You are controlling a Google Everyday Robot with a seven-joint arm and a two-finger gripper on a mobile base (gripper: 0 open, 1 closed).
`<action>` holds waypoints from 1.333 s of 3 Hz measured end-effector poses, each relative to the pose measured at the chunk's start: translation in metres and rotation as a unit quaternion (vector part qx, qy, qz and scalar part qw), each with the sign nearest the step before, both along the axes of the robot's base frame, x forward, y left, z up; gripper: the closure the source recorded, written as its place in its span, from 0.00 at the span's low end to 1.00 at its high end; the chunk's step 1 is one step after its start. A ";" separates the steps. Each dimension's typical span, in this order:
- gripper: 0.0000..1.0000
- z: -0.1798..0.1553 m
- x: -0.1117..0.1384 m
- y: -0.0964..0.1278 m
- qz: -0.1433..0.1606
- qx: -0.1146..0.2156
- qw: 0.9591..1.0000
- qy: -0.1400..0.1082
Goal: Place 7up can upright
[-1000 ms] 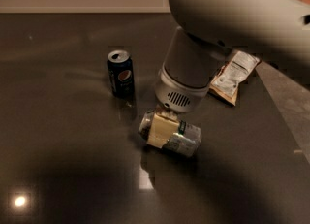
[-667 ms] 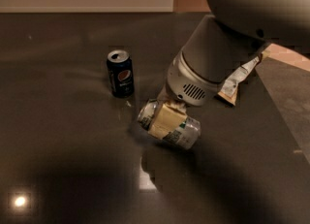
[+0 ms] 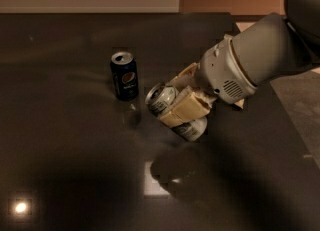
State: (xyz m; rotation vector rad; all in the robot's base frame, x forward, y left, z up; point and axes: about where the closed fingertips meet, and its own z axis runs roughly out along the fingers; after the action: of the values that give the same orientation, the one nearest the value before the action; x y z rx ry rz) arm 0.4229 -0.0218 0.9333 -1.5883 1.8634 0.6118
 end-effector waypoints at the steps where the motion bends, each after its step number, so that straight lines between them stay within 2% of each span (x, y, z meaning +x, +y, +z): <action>1: 1.00 0.006 0.002 -0.007 0.011 0.077 0.997 -0.026; 2: 1.00 0.003 0.005 -0.015 0.012 0.132 0.991 -0.034; 3: 1.00 -0.004 0.006 -0.022 -0.002 0.182 0.983 -0.029; 4: 1.00 -0.009 0.005 -0.027 -0.004 0.237 0.971 -0.025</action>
Offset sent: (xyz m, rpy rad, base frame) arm 0.0108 -0.0327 -0.0029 0.4141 -0.0805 0.0175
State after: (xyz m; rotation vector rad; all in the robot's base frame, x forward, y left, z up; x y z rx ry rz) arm 0.4276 -0.0486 0.9238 -1.2666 1.5371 0.9241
